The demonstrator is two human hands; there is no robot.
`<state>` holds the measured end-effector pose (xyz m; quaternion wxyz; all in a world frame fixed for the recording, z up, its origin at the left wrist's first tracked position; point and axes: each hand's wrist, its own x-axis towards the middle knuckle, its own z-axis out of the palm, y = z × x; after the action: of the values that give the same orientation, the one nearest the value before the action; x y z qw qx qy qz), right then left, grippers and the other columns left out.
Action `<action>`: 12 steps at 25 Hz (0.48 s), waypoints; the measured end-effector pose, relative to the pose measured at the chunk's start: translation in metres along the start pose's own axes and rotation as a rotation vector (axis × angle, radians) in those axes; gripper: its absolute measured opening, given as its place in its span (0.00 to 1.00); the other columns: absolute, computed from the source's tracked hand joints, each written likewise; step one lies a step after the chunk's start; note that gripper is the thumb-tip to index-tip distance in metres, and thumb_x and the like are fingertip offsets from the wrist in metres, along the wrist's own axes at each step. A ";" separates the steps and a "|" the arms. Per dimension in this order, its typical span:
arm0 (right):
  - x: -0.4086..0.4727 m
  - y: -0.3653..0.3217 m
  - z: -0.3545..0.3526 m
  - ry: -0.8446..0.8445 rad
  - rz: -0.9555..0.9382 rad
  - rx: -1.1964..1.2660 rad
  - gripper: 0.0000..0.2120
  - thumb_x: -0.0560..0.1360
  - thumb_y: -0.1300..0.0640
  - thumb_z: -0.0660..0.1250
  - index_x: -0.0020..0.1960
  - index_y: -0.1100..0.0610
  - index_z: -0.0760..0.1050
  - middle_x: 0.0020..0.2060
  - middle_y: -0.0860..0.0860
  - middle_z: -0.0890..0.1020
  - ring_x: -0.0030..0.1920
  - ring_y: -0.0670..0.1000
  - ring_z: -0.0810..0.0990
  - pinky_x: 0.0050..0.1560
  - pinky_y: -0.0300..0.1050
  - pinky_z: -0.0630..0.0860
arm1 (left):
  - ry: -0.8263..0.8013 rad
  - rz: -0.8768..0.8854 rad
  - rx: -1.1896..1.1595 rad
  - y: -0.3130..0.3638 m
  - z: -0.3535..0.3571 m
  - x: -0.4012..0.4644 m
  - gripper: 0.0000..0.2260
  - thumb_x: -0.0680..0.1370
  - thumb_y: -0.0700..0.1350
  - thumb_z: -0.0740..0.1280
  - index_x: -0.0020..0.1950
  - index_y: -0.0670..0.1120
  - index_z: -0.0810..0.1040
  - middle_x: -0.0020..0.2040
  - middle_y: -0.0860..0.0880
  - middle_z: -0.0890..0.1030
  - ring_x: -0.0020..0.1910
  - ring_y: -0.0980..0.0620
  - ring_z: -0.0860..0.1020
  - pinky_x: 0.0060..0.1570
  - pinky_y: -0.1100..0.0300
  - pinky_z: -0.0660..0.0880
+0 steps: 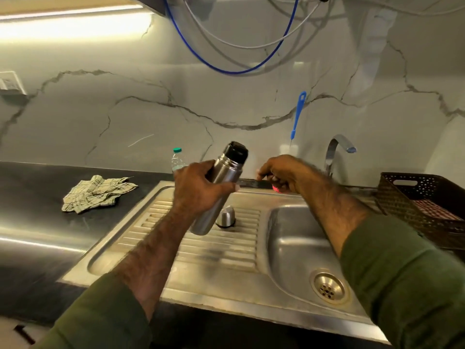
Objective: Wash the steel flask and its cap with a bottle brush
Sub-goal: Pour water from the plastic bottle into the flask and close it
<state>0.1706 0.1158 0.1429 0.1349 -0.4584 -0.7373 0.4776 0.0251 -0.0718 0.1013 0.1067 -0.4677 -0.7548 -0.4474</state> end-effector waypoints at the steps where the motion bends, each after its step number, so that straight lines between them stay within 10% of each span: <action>1: 0.006 0.003 0.012 0.002 -0.026 0.002 0.08 0.74 0.57 0.74 0.48 0.61 0.83 0.35 0.54 0.76 0.33 0.50 0.71 0.31 0.43 0.71 | 0.007 -0.061 -0.031 -0.007 -0.005 0.004 0.22 0.64 0.67 0.81 0.47 0.54 0.85 0.39 0.57 0.85 0.38 0.55 0.83 0.54 0.47 0.81; 4: 0.019 0.011 0.055 -0.040 -0.172 -0.105 0.06 0.74 0.57 0.76 0.47 0.59 0.82 0.37 0.54 0.79 0.33 0.50 0.73 0.32 0.42 0.72 | 0.066 -0.292 -0.205 -0.031 -0.015 0.008 0.16 0.63 0.57 0.86 0.42 0.53 0.85 0.36 0.54 0.86 0.35 0.55 0.84 0.44 0.52 0.84; 9: 0.032 0.037 0.117 -0.152 -0.451 -0.587 0.33 0.73 0.50 0.74 0.75 0.44 0.69 0.72 0.54 0.73 0.65 0.56 0.77 0.62 0.54 0.79 | 0.116 -0.509 -0.438 -0.070 -0.024 0.004 0.19 0.63 0.47 0.87 0.51 0.47 0.89 0.44 0.49 0.89 0.44 0.49 0.88 0.53 0.45 0.86; 12: 0.037 0.044 0.130 -0.193 -0.492 -0.733 0.33 0.75 0.47 0.73 0.77 0.42 0.67 0.71 0.52 0.73 0.66 0.57 0.76 0.62 0.54 0.78 | 0.088 -0.495 -0.447 -0.077 -0.027 0.003 0.21 0.63 0.47 0.87 0.53 0.47 0.88 0.45 0.49 0.89 0.45 0.48 0.88 0.53 0.45 0.86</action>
<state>0.0917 0.0754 0.0319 0.0036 -0.2404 -0.9540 0.1793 -0.0453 -0.1036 0.0739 -0.0781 -0.2622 -0.7234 -0.6339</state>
